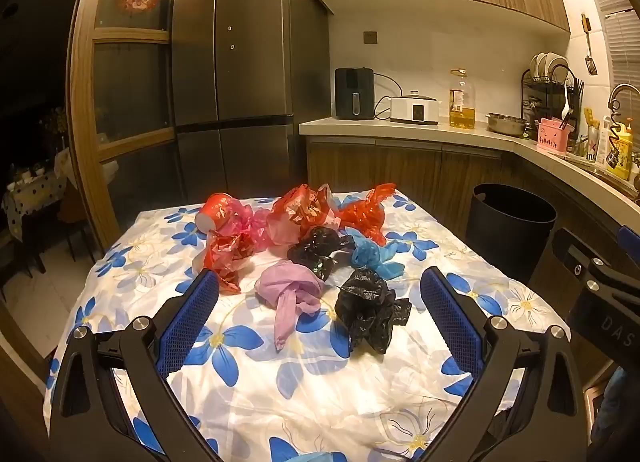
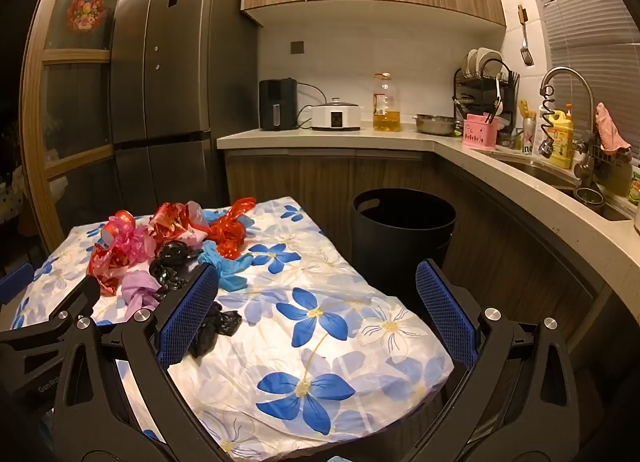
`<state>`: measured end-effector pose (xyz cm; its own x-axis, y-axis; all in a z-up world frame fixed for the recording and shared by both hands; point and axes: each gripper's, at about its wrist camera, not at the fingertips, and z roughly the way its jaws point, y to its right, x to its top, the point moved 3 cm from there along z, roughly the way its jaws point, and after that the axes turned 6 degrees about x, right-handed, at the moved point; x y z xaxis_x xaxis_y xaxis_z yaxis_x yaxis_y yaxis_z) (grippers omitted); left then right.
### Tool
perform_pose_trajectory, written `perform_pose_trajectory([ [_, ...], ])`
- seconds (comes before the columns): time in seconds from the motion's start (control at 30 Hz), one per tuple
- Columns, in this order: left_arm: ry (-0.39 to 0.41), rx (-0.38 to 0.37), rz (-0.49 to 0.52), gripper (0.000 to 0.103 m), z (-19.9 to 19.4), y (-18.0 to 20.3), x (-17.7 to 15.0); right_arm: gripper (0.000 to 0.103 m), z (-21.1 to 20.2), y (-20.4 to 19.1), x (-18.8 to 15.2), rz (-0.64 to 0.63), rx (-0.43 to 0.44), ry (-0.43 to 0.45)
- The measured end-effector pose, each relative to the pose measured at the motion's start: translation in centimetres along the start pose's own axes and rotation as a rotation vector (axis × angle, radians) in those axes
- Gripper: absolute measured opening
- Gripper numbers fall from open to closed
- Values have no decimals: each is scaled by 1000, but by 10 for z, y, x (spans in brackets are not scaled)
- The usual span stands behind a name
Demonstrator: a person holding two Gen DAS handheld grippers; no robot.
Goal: Collect trash
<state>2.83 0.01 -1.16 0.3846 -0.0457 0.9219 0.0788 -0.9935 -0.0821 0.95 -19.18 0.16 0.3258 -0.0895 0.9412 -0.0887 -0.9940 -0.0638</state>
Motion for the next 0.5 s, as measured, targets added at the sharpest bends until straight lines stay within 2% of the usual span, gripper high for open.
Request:
perform_pose_trajectory([
  [0.5,-3,0,-2,97,-2,4,-3,98,1,-1,-1,-2,-2,-3],
])
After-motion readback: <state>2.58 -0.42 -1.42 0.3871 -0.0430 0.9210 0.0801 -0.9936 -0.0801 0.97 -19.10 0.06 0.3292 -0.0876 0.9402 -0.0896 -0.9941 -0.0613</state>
